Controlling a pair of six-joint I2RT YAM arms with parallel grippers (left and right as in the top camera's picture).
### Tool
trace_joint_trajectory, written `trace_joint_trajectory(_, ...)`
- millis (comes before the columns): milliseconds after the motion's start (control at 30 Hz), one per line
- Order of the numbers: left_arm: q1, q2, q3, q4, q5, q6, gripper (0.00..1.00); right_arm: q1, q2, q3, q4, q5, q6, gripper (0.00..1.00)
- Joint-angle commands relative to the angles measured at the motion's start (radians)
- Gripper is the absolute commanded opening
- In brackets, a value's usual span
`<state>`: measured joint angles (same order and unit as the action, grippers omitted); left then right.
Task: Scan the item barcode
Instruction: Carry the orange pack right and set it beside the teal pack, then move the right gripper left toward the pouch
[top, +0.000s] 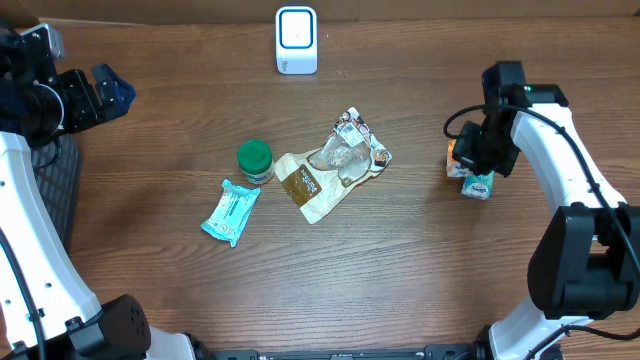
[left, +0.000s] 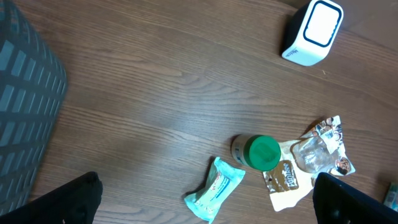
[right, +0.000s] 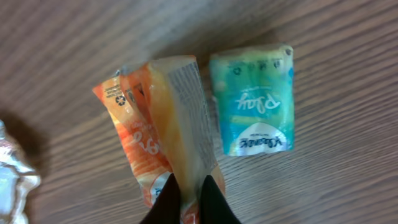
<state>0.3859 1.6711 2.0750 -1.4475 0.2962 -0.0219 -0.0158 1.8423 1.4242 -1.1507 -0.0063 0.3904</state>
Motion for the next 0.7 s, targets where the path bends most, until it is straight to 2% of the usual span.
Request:
trace_joint_trajectory(0,-0.003,-0.007,0.014,0.001,0.008,0.019,0.99,-0.016,0.001,-0.024,0.011,-0.019,-0.002,0.2)
trace_joint_trajectory(33,-0.003,-0.007,0.014,0.001,0.008,0.019,0.99,-0.015,0.001,-0.024,0.01,-0.018,-0.006,0.25)
trace_joint_trajectory(100,-0.003,-0.007,0.014,0.001,0.008,0.019,1.0,-0.015,0.001,-0.024,0.008,-0.018,-0.006,0.42)
trace_joint_trajectory(167,-0.003,-0.007,0.014,0.001,0.008,0.019,1.0,-0.015,0.001,-0.024,0.004,-0.019,-0.006,0.5)
trace_joint_trajectory(267,-0.003,-0.007,0.014,0.001,0.008,0.019,1.0,-0.015,0.001,-0.021,-0.002,-0.026,-0.006,0.51)
trace_joint_trajectory(400,-0.003,-0.007,0.014,0.001,0.008,0.019,1.0,-0.006,0.001,0.024,-0.014,-0.226,-0.129,0.47)
trace_joint_trajectory(500,-0.003,-0.007,0.014,0.001,0.008,0.019,1.0,0.022,0.001,0.054,-0.013,-0.327,-0.167,0.46)
trace_joint_trajectory(667,-0.003,-0.007,0.014,0.001,0.008,0.019,1.0,0.123,0.001,0.055,0.029,-0.362,-0.183,0.49)
